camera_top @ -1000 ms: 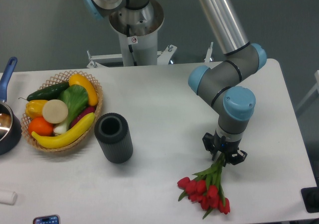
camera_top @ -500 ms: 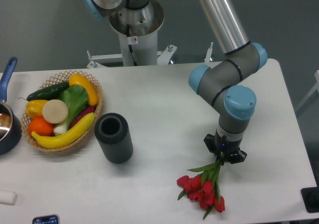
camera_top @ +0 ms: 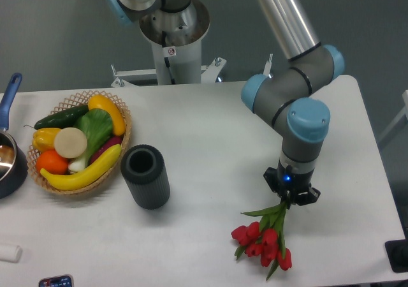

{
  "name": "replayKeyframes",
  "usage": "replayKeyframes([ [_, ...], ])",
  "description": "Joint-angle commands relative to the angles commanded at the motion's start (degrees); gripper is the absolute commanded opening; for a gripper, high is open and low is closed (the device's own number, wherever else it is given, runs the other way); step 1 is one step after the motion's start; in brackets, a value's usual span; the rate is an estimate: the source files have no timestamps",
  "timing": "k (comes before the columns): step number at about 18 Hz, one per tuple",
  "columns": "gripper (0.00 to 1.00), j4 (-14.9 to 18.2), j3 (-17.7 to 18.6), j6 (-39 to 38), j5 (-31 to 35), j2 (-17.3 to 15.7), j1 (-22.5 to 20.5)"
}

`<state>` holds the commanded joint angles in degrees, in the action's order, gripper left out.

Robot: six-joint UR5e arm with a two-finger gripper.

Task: Pick up the flowers from the table
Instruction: 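Lift the red tulip bouquet up off the table by its stems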

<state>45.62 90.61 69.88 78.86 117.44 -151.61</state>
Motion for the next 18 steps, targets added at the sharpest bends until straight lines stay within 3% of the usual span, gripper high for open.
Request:
replayKeyframes([
  [6, 0.22, 0.0, 1.6, -2.3, -11.6, -6.2, -0.6],
  [11, 0.22, -0.1, 5.5, -2.4, -26.4, -12.5, -6.1],
  [15, 0.22, -0.1, 5.7, -2.2, -43.1, -12.6, -9.7],
  [18, 0.22, -0.1, 5.7, -2.3, -48.0, -12.7, -12.0],
])
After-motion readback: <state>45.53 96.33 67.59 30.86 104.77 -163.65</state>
